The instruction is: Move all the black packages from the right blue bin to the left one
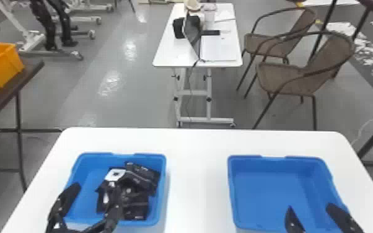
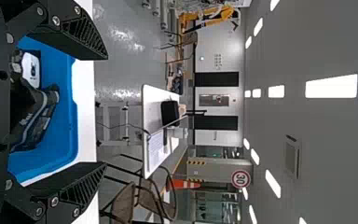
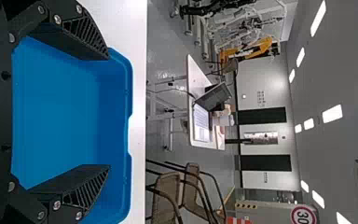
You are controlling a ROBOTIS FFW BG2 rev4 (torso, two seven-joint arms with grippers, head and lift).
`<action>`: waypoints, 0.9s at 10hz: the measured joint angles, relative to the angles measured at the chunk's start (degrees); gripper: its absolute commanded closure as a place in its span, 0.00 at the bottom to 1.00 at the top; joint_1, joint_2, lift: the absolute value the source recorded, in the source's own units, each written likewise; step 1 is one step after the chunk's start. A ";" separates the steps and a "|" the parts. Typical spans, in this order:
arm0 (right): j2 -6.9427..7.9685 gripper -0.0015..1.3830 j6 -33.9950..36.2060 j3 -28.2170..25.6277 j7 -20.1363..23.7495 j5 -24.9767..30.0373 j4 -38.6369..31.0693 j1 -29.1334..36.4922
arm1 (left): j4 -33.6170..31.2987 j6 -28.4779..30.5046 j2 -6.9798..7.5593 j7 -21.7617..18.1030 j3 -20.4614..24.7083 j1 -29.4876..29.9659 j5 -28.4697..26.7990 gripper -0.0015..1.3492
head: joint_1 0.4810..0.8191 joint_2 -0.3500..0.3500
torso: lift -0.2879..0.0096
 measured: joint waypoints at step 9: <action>0.00 0.15 8.19 0.14 3.19 6.51 -3.96 -0.56 | 0.37 -0.84 0.00 -0.18 -0.35 -0.01 -1.00 0.17 | 0.63 0.62 | 0.83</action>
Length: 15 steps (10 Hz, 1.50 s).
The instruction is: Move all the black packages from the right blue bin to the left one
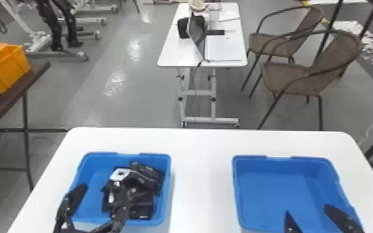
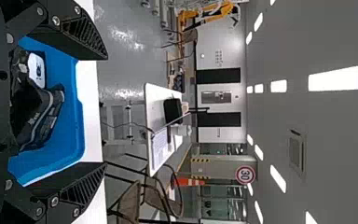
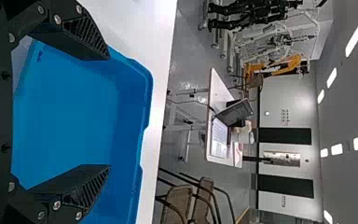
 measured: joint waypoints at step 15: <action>0.00 0.15 -0.06 0.07 0.86 -0.37 1.14 -0.85 | 1.70 -0.80 0.00 -0.61 -0.36 -1.38 0.98 0.17 | 0.63 0.62 | 0.83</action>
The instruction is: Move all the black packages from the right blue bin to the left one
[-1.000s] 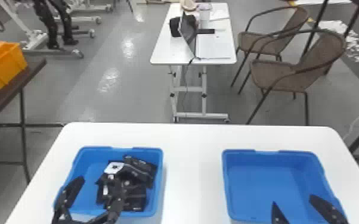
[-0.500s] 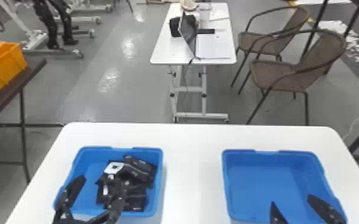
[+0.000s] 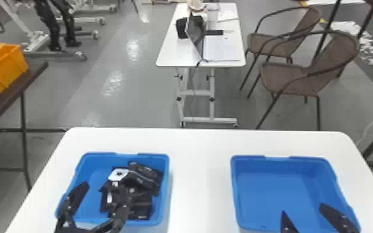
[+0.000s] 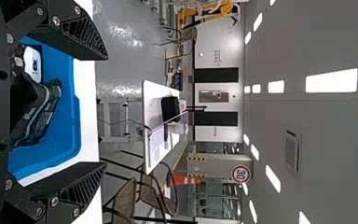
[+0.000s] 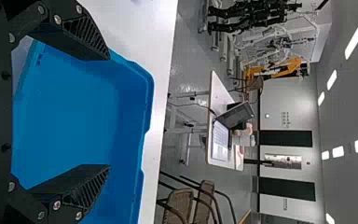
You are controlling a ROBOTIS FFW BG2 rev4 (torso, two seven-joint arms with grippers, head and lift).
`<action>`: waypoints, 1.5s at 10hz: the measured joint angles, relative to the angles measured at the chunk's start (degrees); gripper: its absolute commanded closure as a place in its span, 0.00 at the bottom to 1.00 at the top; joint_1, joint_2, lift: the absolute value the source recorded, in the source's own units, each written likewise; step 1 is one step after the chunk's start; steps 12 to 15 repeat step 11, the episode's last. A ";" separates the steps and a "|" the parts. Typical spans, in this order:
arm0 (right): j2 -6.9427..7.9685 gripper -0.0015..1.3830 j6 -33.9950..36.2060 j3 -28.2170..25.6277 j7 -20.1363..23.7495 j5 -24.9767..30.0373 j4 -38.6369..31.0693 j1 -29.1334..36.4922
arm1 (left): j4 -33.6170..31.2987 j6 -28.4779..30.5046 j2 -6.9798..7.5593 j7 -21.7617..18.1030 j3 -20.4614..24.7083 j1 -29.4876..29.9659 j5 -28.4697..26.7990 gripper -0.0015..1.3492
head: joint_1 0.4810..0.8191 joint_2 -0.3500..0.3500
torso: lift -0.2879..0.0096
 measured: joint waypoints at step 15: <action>0.00 0.15 -0.72 0.00 -0.18 -0.23 0.32 0.00 | 1.73 -2.40 0.00 0.08 0.02 -1.02 0.09 0.17 | 0.63 0.62 | 0.83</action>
